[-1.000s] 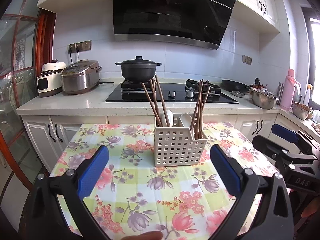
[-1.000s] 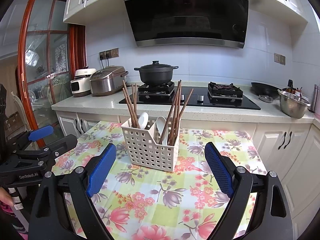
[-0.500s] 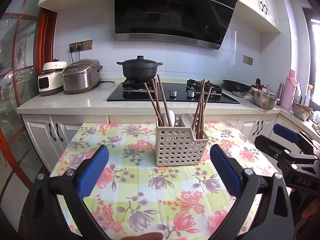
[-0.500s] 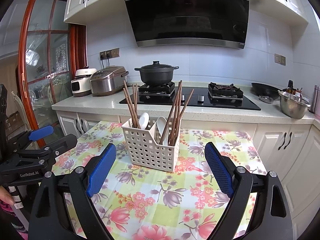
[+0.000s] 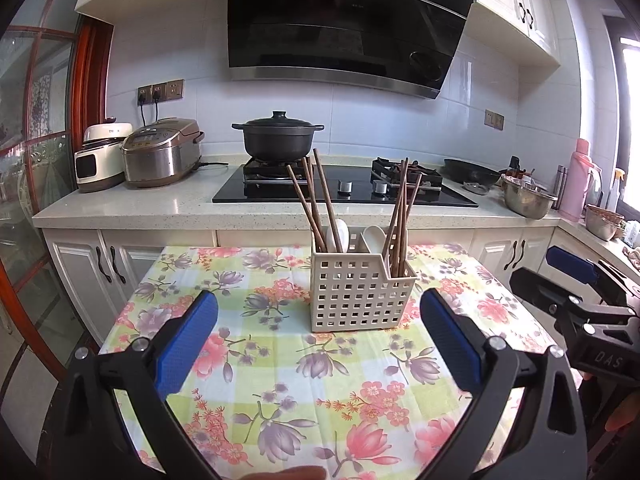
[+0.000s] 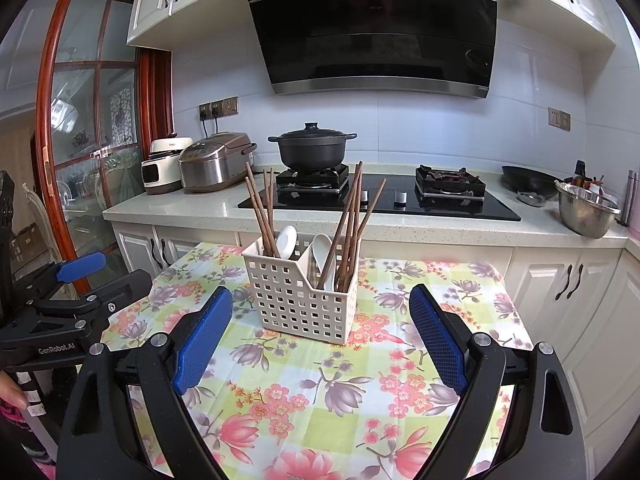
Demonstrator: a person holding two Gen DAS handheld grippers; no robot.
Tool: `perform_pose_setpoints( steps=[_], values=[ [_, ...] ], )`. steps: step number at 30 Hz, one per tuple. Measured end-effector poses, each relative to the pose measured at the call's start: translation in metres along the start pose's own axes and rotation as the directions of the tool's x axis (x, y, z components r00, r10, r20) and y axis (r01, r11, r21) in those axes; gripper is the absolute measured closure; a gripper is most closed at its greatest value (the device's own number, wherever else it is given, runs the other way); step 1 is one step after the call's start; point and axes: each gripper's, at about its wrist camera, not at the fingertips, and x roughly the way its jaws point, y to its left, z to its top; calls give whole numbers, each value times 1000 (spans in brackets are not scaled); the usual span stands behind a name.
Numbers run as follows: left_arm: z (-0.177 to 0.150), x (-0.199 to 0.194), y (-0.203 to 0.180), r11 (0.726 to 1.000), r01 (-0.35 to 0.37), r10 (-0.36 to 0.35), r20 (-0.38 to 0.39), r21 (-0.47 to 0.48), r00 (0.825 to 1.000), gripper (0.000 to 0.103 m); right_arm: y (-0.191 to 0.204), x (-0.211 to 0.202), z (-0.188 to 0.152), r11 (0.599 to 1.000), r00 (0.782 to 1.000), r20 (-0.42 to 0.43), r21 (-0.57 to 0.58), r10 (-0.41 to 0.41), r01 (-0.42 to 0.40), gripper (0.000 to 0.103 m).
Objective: Organize utensils
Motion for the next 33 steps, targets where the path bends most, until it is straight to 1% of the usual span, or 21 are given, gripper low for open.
perform_pose_setpoints(
  steps=[22,33],
  values=[
    [-2,-2,-1,1000,7,-7,4,9,1000,5,-5,-4,0,1000,1000,2,6,-8,8,19],
    [-3,-3,-2,1000,-4,4,10,11,1000,5,-4,-5,-1,1000,1000,2,5,-6,6,19]
  ],
)
